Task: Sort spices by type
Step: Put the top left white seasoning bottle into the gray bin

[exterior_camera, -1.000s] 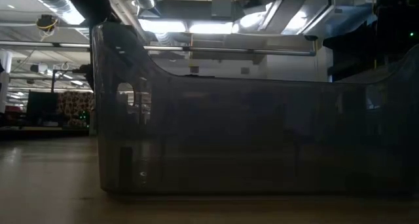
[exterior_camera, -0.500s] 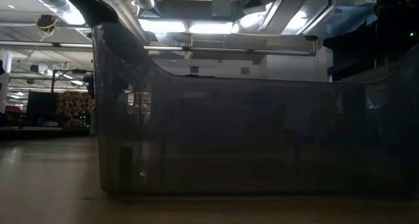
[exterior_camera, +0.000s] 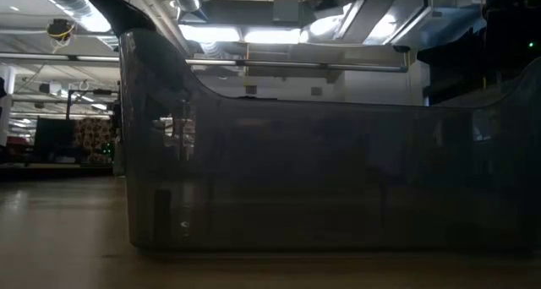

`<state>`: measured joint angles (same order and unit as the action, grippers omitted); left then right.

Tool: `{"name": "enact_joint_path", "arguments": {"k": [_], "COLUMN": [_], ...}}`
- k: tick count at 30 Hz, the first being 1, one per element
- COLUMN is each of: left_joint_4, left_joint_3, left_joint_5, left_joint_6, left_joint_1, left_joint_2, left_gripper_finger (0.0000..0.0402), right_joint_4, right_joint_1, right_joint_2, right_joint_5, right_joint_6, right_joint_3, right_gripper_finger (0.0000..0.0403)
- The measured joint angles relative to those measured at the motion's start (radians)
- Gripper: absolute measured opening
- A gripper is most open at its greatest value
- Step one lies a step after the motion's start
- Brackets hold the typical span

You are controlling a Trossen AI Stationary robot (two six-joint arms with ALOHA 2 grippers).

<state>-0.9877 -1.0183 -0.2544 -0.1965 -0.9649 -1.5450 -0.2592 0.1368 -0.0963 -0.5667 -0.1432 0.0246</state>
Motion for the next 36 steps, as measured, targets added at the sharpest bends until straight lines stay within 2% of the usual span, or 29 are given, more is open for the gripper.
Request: {"name": "enact_joint_path", "arguments": {"k": [5,10,15,20,29,36], "left_joint_4": [-0.025,-0.058,-0.061,-0.045,0.161,0.328], "left_joint_3": [-0.006,-0.068,-0.14,-0.211,-0.238,-0.25], "left_joint_5": [-0.007,-0.047,-0.049,-0.048,-0.034,0.013], "left_joint_6": [0.005,0.055,0.106,0.138,0.16,0.159], "left_joint_1": [0.031,0.108,0.233,0.387,0.643,0.776], "left_joint_2": [0.017,0.097,0.187,0.219,0.205,0.138], "left_gripper_finger": [0.0186,0.0186,0.0186,0.0186,0.0186,0.0187], "right_joint_4": [0.0,-0.006,-0.009,0.0,0.0,0.0], "right_joint_1": [0.0,0.0,0.0,0.0,0.0,0.0], "right_joint_2": [0.0,0.0,0.0,0.0,0.0,0.0], "right_joint_5": [0.0,-0.001,0.001,-0.014,-0.017,-0.046], "right_joint_6": [0.0,-0.018,-0.019,-0.019,-0.019,-0.048], "right_joint_3": [0.0,0.0,0.0,0.0,0.0,0.0], "right_gripper_finger": [0.0021,0.0021,0.0021,0.0021,0.0021,0.0021]}}
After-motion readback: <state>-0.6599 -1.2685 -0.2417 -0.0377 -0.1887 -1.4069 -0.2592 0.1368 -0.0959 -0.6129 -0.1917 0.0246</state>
